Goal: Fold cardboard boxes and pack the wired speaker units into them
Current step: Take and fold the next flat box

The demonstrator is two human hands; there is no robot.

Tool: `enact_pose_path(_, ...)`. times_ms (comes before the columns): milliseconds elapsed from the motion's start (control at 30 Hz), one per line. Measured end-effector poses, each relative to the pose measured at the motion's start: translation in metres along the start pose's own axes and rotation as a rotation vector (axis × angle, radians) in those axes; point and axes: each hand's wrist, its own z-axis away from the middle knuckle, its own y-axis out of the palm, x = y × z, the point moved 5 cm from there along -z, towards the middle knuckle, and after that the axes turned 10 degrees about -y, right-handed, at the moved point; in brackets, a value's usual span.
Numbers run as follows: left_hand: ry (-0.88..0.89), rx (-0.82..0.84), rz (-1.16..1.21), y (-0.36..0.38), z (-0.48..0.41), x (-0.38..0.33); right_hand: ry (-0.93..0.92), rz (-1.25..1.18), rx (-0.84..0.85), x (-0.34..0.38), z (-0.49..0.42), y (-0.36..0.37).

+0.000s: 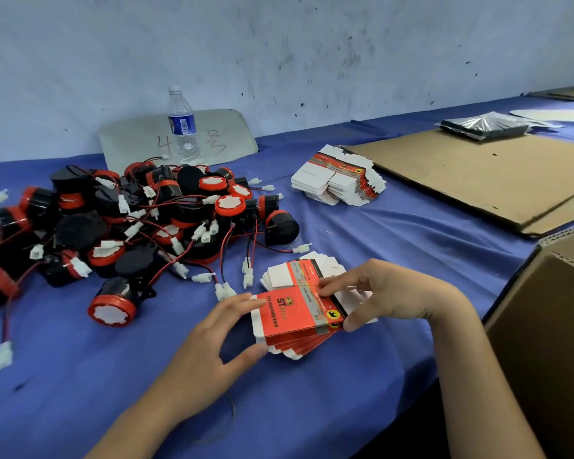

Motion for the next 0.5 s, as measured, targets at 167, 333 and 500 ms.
enact_pose_path(167, -0.002, -0.052, 0.088, -0.003, -0.001, -0.002, 0.009, 0.086, -0.006, 0.004, -0.004, 0.004)
enact_pose_path(333, -0.058, -0.105, 0.146, -0.004, -0.004, 0.001, 0.022, 0.169, -0.005, 0.008, -0.007, 0.009)
enact_pose_path(500, -0.116, -0.155, 0.169, -0.005, -0.008, 0.005, 0.012, 0.197, -0.024, 0.014, -0.009, 0.012)
